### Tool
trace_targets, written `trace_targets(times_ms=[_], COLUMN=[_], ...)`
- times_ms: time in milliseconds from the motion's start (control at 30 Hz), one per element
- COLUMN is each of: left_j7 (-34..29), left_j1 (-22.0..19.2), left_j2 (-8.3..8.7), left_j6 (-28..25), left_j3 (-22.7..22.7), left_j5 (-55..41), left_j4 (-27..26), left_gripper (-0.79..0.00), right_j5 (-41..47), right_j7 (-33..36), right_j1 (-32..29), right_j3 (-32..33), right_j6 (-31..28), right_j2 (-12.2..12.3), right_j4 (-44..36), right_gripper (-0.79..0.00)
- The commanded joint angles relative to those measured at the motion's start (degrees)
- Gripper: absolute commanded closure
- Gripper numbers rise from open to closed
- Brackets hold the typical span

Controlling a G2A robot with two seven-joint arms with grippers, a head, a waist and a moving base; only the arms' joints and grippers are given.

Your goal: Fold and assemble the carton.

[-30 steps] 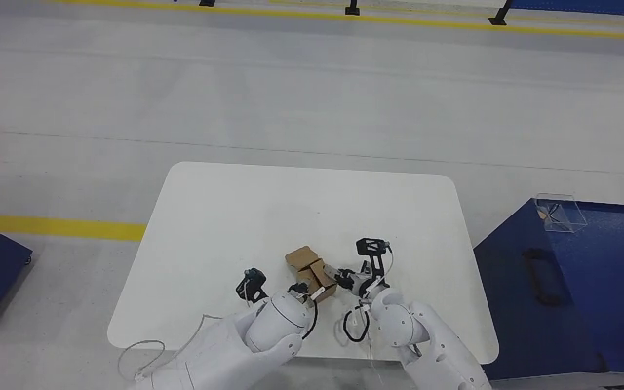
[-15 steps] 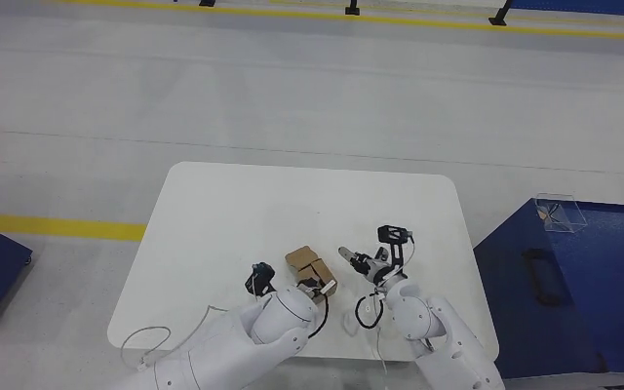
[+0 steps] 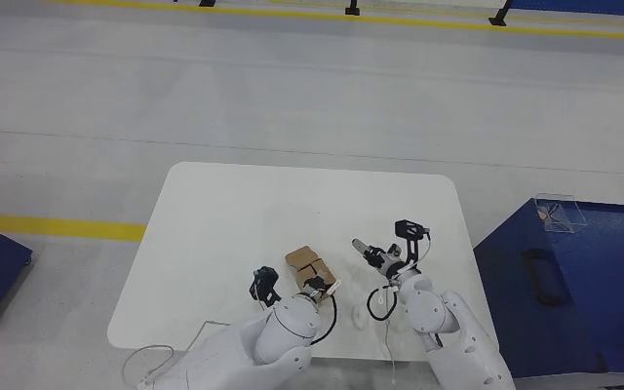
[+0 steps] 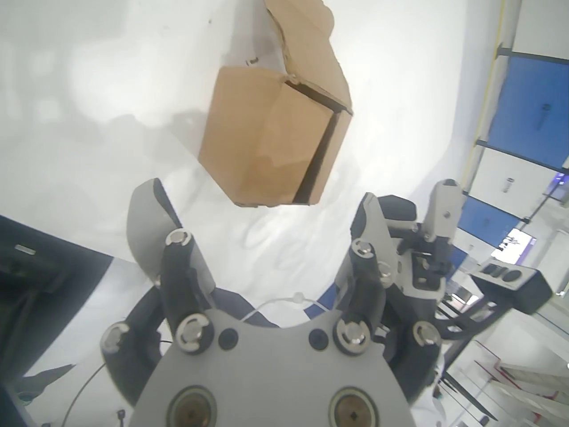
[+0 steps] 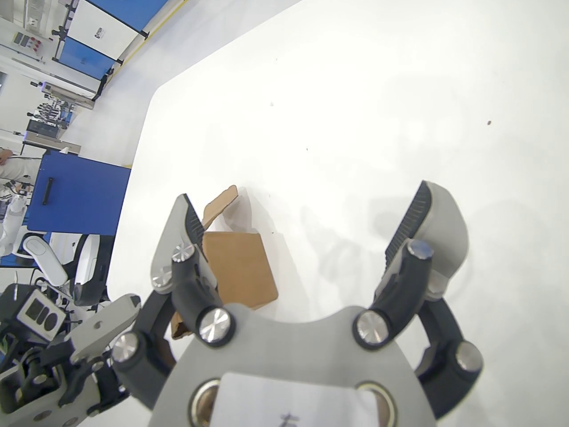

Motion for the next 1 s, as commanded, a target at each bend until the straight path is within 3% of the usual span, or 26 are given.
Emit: trace_targets(times_ms=[0, 33, 200, 267, 467, 633, 967], left_j7=[1.24, 1.4, 1.41, 2.17, 5.11, 0.93, -1.04], left_j1=[1.01, 1.4, 3.31, 4.14, 5.98, 6.76, 6.37], left_j2=[-0.23, -0.4, -0.91, -1.02, -1.54, -1.92, -5.9], left_j6=[-2.37, -2.94, -5.33, -4.47, -0.23, 3.96, 5.91], left_j3=[0.25, 0.43, -0.5, -1.21, -4.78, -5.15, -4.53], left_j5=[3.39, 4.7, 9.34, 10.39, 10.7, 13.2, 12.43], left_j4=[0.0, -0.02, -0.83, -0.63, 0.33, 3.51, 6.22], left_gripper=[-0.508, -0.502, -0.249, 0.0, 0.0, 0.0, 0.0], right_j5=[0.24, 0.29, 0.47, 0.45, 0.57, 0.57, 0.44], right_j7=[0.01, 0.07, 0.15, 0.24, 0.47, 0.77, 0.74], right_j1=[0.08, 0.09, -0.09, -0.08, -0.12, -0.11, 0.09], right_j3=[0.21, 0.27, 0.63, 0.83, 1.24, 1.9, 1.89], right_j6=[-0.03, -0.12, -0.53, -0.69, -1.02, -0.77, 0.22], right_j2=[-0.02, -0.03, -0.05, -0.04, -0.06, -0.03, -0.11], right_j4=[0.12, 0.14, 0.22, 0.46, 0.64, 0.95, 1.09], right_gripper=[-0.785, -0.785, -0.785, -0.785, -0.785, -0.785, -0.785])
